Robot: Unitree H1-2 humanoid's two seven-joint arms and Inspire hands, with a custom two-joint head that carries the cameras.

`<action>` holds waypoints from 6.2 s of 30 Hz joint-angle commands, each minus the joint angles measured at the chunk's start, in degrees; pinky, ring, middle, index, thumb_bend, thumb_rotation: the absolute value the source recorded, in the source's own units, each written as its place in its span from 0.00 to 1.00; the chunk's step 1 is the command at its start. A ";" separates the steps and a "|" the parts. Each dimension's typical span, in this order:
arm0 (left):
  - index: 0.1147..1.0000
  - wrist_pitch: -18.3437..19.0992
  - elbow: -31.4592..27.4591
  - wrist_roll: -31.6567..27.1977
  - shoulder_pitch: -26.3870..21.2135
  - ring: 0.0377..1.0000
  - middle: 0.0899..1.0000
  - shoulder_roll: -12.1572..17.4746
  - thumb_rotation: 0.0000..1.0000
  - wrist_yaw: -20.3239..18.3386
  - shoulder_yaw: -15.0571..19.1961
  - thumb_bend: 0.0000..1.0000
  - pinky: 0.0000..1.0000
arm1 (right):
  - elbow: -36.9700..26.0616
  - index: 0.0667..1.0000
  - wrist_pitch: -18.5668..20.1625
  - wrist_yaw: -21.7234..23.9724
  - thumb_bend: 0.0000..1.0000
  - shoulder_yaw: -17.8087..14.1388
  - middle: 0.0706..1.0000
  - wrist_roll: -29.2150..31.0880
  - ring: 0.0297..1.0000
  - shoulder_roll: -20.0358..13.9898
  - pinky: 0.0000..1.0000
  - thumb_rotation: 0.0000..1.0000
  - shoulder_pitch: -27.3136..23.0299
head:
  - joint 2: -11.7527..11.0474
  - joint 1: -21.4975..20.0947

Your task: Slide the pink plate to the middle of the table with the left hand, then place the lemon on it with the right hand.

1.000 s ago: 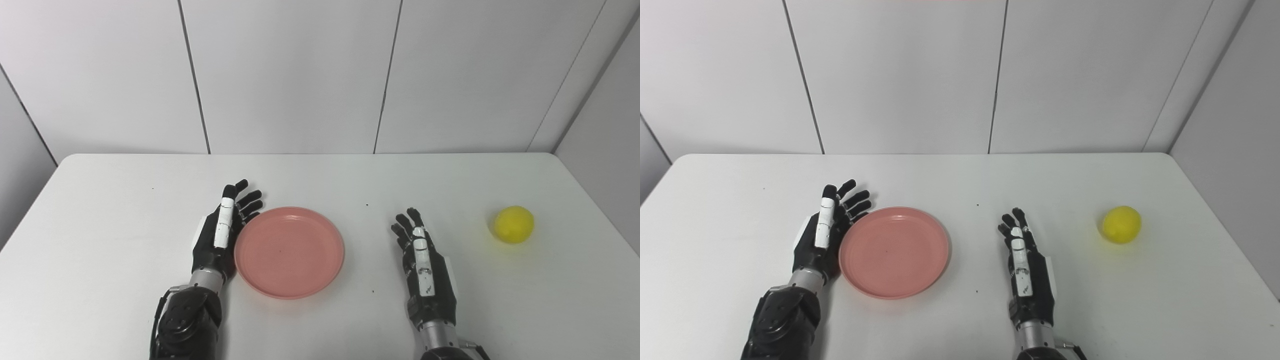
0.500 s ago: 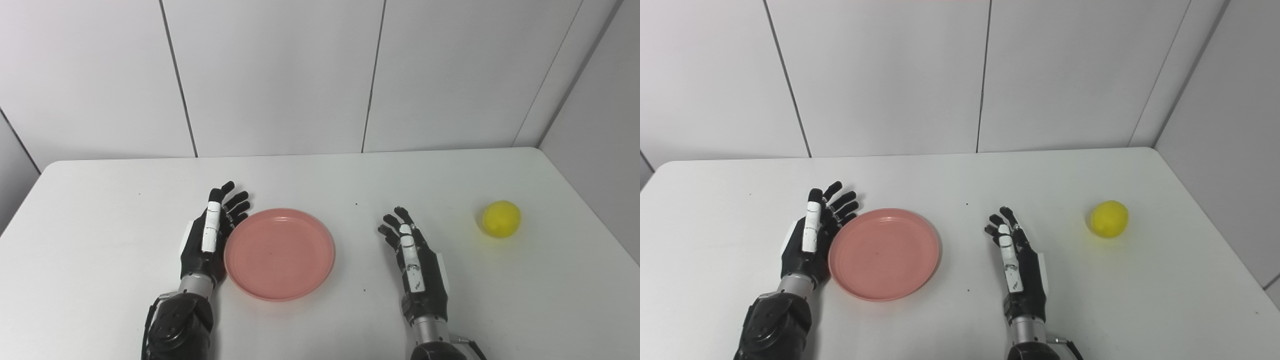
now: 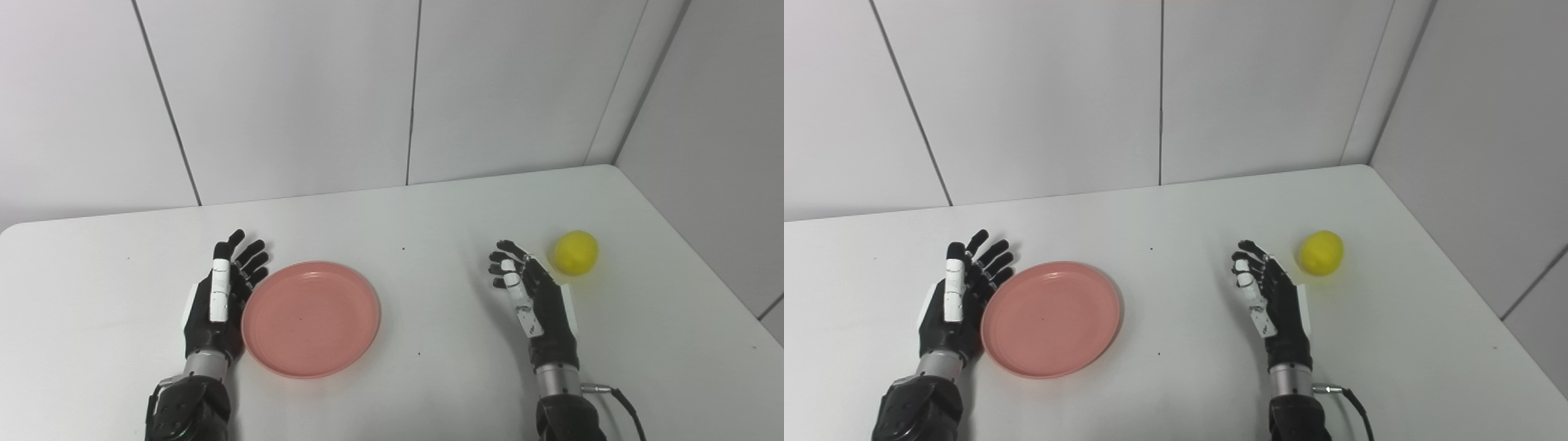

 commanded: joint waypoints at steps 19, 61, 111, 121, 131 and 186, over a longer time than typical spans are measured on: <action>0.89 3.69 1.82 -0.65 1.90 0.84 0.81 -0.55 0.89 0.32 0.30 0.86 0.87 | -4.54 0.65 -0.64 -0.75 0.78 -0.42 0.66 -16.96 0.65 -13.44 0.56 0.76 -6.46 | 0.05 0.20; 0.89 3.88 2.90 -0.62 1.67 0.83 0.80 0.16 0.88 -0.23 0.35 0.86 0.85 | 14.39 0.65 2.04 -4.44 0.87 3.85 0.69 -41.61 0.66 -32.43 0.54 0.69 -16.36 | -0.03 1.13; 0.89 4.44 2.75 -1.47 1.82 0.81 0.78 -0.18 0.88 -0.46 0.21 0.85 0.85 | 15.61 0.70 12.77 10.85 0.89 8.15 0.74 -33.20 0.70 -33.85 0.57 0.74 -16.49 | 0.12 1.86; 0.90 4.16 2.85 -1.40 1.97 0.81 0.79 0.12 0.89 -0.71 0.08 0.84 0.85 | 17.05 0.71 14.02 11.10 0.90 9.31 0.76 -33.45 0.73 -34.10 0.59 0.73 -15.96 | 0.32 1.97; 0.89 4.55 2.44 -1.52 2.03 0.81 0.78 0.03 0.88 -0.63 0.14 0.84 0.85 | 20.79 0.71 13.55 10.13 0.90 9.76 0.75 -33.08 0.71 -34.99 0.59 0.72 -15.73 | 0.40 2.14; 0.89 4.00 3.48 -0.75 1.63 0.80 0.77 -0.12 0.89 -0.17 -0.71 0.86 0.84 | 12.26 0.44 3.94 1.41 0.50 12.28 0.27 -29.34 0.22 -35.26 0.19 0.16 -20.36 | 0.12 3.91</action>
